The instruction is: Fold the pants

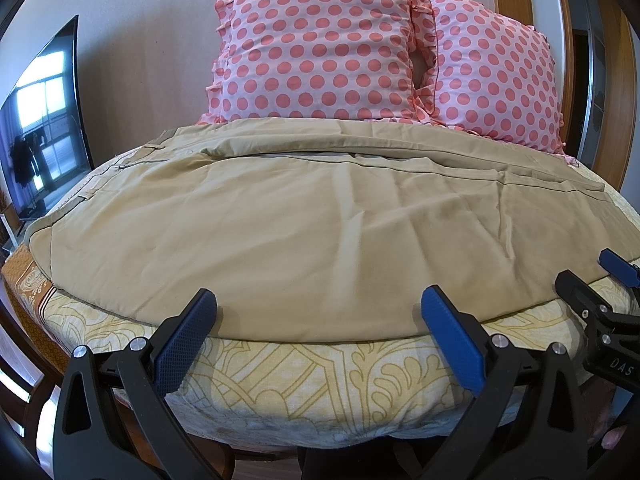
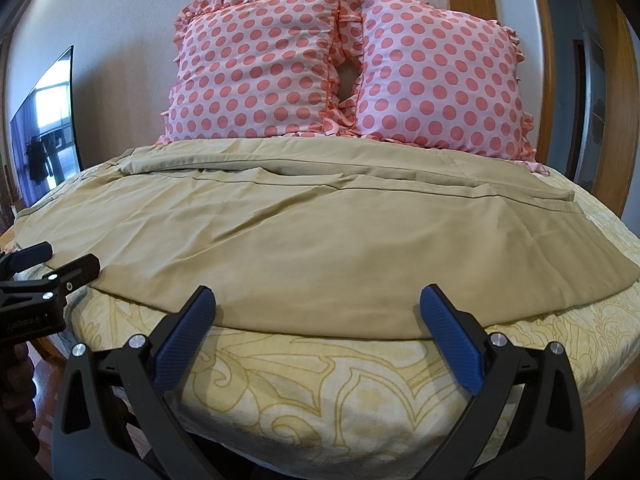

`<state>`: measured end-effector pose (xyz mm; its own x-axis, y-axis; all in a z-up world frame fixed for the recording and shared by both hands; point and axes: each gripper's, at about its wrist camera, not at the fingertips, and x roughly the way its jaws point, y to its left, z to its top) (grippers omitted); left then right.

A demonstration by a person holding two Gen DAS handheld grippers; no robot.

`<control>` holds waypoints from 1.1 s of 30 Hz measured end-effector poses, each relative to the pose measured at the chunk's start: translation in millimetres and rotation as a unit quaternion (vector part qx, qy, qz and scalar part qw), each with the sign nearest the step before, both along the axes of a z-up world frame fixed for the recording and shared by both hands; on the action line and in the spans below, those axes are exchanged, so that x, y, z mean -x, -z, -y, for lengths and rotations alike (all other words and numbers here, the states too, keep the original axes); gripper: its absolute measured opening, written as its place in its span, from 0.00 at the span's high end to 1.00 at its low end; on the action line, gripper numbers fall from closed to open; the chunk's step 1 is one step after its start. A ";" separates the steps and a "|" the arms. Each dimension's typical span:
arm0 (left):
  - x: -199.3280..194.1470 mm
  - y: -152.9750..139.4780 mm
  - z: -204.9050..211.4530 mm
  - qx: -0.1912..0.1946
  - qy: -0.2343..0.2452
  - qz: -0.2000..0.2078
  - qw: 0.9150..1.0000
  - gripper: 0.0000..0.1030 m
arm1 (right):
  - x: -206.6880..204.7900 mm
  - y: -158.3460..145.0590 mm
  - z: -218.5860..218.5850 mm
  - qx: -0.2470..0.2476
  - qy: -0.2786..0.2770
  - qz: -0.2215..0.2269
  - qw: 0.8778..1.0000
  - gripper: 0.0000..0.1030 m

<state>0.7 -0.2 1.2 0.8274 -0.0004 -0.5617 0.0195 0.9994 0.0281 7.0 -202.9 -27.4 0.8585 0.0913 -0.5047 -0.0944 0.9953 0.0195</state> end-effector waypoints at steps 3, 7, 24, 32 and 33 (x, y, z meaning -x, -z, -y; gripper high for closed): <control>-5.7 -7.3 -2.1 0.007 0.002 -0.014 1.000 0.01 | -10.2 -14.6 11.9 -0.007 -0.017 -0.024 1.000 0.02; -11.2 -32.1 -7.1 -0.003 -0.003 0.028 1.000 0.01 | -36.1 -65.4 65.3 -0.029 0.038 0.016 0.999 0.02; -80.8 -49.4 -7.1 0.054 0.015 0.030 0.998 0.01 | -363.5 -56.8 288.2 -0.033 0.361 -0.166 0.917 0.16; -84.5 -47.7 -13.5 0.079 0.023 0.023 0.996 0.01 | -378.1 -25.0 295.8 -0.019 0.367 -0.193 0.910 0.45; -84.8 -46.9 -15.8 0.086 0.021 0.021 0.996 0.01 | -374.0 -24.6 300.2 -0.040 0.360 -0.190 0.912 0.52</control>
<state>85.5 15.6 48.1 0.8473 -0.1284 -0.5154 0.0640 0.9879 -0.1409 381.0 -503.1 -2.8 0.4750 -0.3781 -0.7946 0.6131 0.7899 -0.0095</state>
